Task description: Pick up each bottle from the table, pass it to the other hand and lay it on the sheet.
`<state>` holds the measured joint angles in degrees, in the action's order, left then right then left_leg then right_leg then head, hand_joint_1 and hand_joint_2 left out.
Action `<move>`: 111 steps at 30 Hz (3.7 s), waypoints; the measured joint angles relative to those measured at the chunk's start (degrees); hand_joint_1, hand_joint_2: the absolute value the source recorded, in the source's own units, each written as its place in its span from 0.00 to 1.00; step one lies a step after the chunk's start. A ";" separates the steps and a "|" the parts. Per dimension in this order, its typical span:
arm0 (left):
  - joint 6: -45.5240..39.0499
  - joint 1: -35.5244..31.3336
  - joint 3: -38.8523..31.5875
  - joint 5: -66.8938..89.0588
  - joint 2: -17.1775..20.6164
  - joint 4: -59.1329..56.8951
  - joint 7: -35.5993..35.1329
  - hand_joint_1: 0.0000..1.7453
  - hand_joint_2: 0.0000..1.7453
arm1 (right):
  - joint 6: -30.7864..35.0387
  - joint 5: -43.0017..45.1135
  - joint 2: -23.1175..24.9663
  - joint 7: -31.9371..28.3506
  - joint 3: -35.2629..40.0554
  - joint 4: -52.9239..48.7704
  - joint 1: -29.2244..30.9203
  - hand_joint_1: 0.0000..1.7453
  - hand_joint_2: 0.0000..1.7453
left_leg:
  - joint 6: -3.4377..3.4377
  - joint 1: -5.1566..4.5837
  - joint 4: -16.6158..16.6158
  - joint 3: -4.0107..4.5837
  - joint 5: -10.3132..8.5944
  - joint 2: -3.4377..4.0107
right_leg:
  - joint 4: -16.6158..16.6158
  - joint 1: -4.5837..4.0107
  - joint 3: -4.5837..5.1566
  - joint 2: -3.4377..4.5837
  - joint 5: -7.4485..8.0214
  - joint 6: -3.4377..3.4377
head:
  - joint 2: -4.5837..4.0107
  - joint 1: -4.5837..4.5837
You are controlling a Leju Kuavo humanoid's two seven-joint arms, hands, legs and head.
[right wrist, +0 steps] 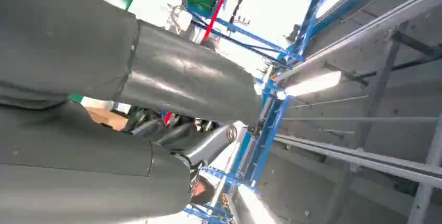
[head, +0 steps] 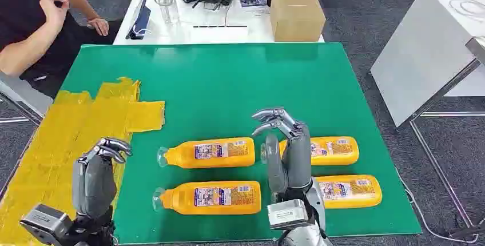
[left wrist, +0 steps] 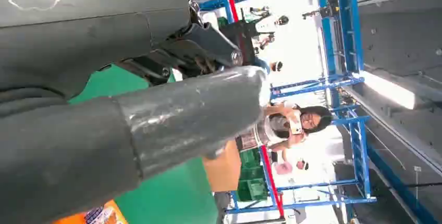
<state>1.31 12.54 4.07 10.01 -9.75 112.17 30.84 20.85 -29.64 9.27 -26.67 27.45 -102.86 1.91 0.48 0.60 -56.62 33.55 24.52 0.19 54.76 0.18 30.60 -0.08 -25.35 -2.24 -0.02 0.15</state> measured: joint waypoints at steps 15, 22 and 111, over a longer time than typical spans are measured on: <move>7.65 0.54 -3.91 -9.57 -1.11 0.31 6.25 1.00 0.00 | -15.76 11.04 -2.03 -3.06 -5.79 1.27 -1.59 1.00 0.00 | 0.00 0.00 0.00 0.04 0.00 -0.08 | 0.00 0.00 0.00 -0.06 0.00 0.00 | 0.00 0.00; 7.32 0.54 -4.55 -9.33 -1.55 0.28 5.88 0.00 0.00 | -15.65 10.45 -2.05 -2.71 -6.40 1.38 -1.66 0.02 0.00 | 0.00 0.00 0.00 0.04 0.00 -0.08 | 0.00 0.00 0.02 -0.05 -0.01 0.00 | 0.00 0.02; 10.16 2.38 -10.71 -9.60 -4.50 0.28 4.70 0.00 0.00 | -26.91 -27.02 -13.64 28.87 41.18 42.71 25.22 1.00 1.00 | -0.10 0.05 0.03 -0.84 0.24 0.25 | -0.04 -0.09 -0.08 0.12 -0.11 0.17 | 0.00 0.02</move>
<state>11.47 14.92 -6.64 0.42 -14.25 112.45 35.54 -6.05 -56.65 -4.37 2.21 68.63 -60.15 27.13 0.39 0.65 -56.58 32.71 24.76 0.44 54.71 0.08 30.53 0.04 -25.46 -2.06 -0.02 0.17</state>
